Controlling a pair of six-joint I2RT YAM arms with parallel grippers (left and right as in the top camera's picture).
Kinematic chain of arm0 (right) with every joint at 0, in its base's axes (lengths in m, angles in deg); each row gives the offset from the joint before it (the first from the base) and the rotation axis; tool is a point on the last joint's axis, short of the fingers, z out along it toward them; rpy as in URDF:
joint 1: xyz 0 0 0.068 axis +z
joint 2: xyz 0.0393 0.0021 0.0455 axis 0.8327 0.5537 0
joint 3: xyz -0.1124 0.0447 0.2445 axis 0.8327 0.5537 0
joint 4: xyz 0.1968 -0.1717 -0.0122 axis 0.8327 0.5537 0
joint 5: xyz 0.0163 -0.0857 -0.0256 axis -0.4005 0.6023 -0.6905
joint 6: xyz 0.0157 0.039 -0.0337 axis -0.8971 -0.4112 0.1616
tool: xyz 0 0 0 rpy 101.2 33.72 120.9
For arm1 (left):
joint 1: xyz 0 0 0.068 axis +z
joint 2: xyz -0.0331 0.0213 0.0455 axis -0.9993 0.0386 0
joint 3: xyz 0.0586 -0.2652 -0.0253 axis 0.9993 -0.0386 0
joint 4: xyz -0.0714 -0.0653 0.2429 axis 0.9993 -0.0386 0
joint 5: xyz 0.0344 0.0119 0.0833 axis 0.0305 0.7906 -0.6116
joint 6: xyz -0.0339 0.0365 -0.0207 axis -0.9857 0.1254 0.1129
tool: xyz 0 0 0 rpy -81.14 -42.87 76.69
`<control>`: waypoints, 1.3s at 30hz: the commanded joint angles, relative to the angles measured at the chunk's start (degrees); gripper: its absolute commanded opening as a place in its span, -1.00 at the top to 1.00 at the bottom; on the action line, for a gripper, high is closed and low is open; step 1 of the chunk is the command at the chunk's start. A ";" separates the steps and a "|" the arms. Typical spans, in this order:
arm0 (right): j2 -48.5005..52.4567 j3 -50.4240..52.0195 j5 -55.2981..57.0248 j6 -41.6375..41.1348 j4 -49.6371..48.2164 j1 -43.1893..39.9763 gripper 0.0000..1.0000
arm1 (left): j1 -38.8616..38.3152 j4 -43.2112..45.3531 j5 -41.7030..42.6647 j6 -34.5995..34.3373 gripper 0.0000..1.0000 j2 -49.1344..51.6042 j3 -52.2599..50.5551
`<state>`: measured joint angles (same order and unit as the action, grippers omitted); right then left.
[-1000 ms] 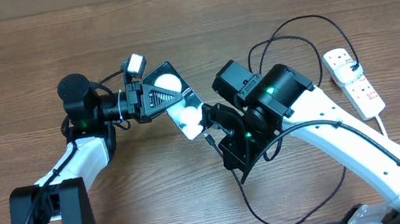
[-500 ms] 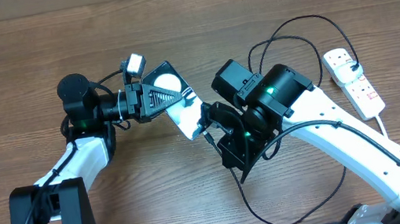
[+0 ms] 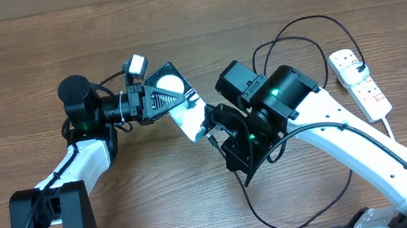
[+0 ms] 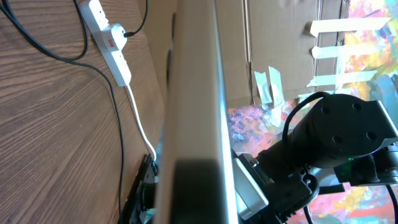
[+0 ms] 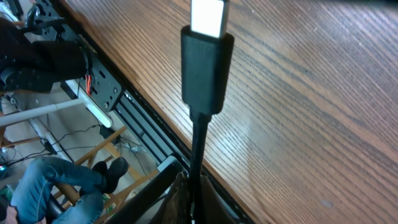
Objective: Plug charger to phone and switch on socket
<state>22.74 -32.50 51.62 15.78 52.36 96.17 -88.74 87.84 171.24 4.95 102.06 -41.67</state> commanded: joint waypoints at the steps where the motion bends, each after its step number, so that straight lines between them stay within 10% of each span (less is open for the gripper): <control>1: 0.02 0.31 0.52 -0.33 0.11 0.15 0.92 | -0.24 0.37 1.20 1.49 0.92 0.17 1.62; 39: 0.02 0.11 7.91 -4.09 -1.79 2.99 0.92 | -0.26 -0.04 1.20 4.33 0.92 0.17 1.60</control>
<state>22.74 -32.50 58.83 11.87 50.76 99.08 -88.74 87.60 171.27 6.72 102.06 -41.67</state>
